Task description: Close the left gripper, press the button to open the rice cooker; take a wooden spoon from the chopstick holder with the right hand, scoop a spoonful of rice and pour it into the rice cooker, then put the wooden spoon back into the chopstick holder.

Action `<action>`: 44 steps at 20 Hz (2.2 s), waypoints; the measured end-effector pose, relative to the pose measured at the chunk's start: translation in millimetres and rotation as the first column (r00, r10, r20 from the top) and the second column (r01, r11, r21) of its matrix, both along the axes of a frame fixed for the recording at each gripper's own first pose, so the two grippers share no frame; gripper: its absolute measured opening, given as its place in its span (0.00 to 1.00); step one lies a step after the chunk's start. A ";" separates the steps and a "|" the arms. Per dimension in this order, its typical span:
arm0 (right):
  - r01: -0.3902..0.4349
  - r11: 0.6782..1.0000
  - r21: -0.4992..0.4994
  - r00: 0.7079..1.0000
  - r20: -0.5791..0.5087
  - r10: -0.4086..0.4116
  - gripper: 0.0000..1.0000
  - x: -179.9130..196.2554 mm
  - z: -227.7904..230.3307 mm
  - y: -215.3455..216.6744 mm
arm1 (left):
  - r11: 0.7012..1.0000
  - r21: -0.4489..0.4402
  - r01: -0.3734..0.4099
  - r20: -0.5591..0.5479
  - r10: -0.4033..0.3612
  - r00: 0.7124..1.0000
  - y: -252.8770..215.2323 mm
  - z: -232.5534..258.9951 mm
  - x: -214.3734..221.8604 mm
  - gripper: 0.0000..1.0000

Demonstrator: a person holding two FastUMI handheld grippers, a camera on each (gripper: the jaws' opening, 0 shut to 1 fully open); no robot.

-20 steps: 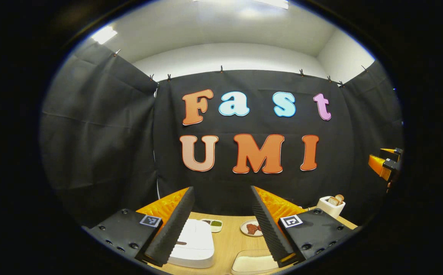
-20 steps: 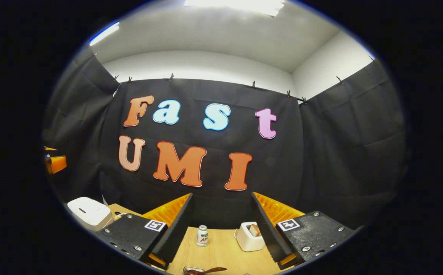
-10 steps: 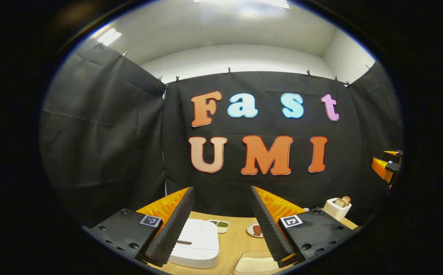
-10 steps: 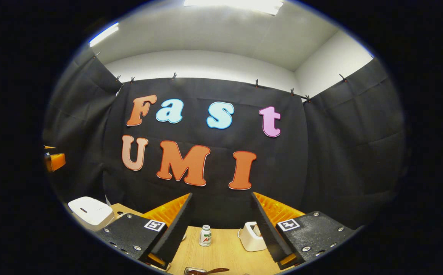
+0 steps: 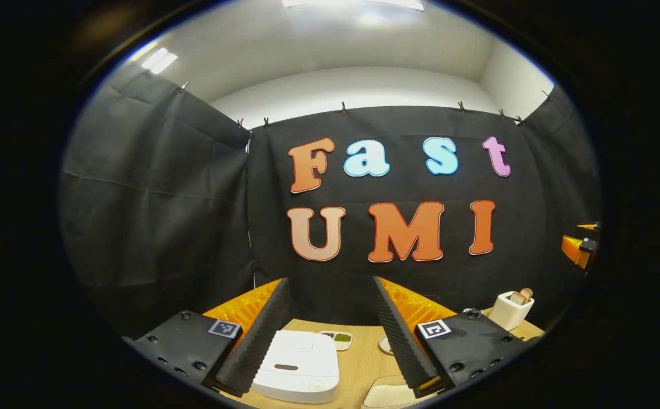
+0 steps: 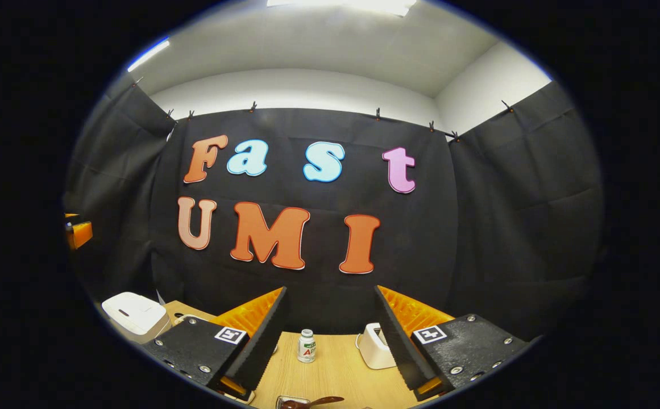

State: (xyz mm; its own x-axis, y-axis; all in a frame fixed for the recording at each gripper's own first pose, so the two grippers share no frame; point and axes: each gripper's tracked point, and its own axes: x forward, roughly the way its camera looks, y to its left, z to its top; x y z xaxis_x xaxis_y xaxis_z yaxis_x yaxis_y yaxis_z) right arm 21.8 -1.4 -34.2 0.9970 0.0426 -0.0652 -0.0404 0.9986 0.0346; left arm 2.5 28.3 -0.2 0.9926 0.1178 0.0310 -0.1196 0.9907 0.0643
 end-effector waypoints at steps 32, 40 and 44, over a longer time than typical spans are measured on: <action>0.096 0.995 -0.038 0.971 -0.216 -0.102 0.94 -12.2 -104.2 -43.7 | 0.938 -0.299 -0.174 -0.743 -0.114 0.660 96.3 -266.4 70.4 0.05; 0.117 0.991 -0.071 0.955 -0.265 -0.132 0.93 -19.5 -126.5 -54.0 | 0.921 -0.327 -0.213 -0.802 -0.151 0.579 101.7 -315.9 64.3 0.06; 0.103 0.994 -0.048 0.950 -0.291 -0.113 0.94 -19.2 -138.5 -46.9 | 0.913 -0.340 -0.226 -0.802 -0.157 0.576 101.6 -324.0 62.1 0.05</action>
